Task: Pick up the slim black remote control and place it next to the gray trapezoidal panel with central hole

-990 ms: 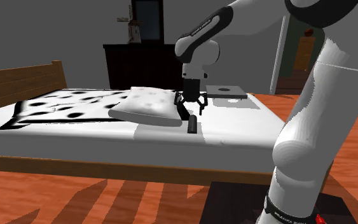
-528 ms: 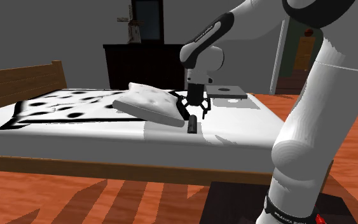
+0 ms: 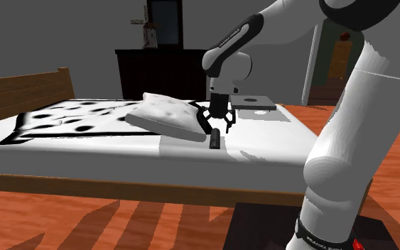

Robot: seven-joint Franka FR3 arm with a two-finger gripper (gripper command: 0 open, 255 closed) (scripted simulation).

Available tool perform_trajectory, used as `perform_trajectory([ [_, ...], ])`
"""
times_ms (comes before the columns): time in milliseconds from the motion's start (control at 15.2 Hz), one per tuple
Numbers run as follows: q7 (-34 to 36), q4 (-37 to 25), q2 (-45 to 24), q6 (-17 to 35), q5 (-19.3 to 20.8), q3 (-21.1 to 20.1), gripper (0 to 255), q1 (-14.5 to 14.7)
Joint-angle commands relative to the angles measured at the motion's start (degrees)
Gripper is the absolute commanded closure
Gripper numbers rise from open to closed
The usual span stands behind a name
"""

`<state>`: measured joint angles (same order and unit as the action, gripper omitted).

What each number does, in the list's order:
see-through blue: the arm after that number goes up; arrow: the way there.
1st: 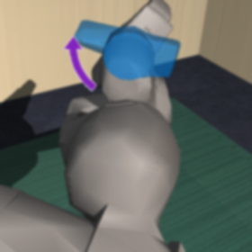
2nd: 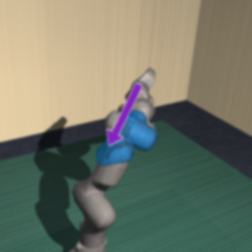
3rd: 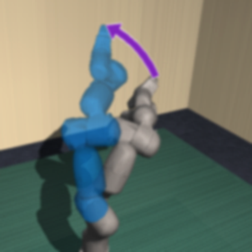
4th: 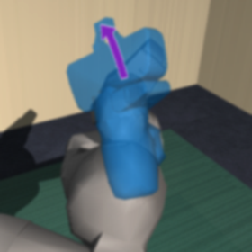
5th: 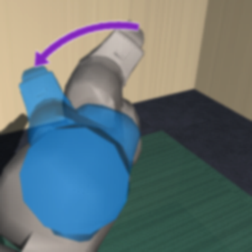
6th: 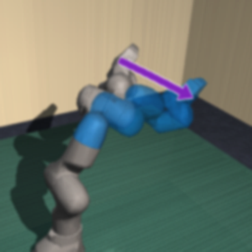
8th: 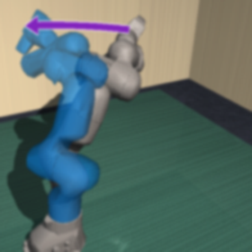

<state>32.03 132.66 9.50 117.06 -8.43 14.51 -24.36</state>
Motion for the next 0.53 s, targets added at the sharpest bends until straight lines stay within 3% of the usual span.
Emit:
perform_trajectory([
  [0, 0.2, 0.5, -3.2, 0.5, -0.3, -0.5, 0, 0.6],
  [66, -0.1, 0.0, -3.5, 0.2, -0.2, -0.3, 255, 0.5],
  [462, -1.2, -0.1, -4.5, 1.0, -0.4, 0.3, 255, 0.1],
])
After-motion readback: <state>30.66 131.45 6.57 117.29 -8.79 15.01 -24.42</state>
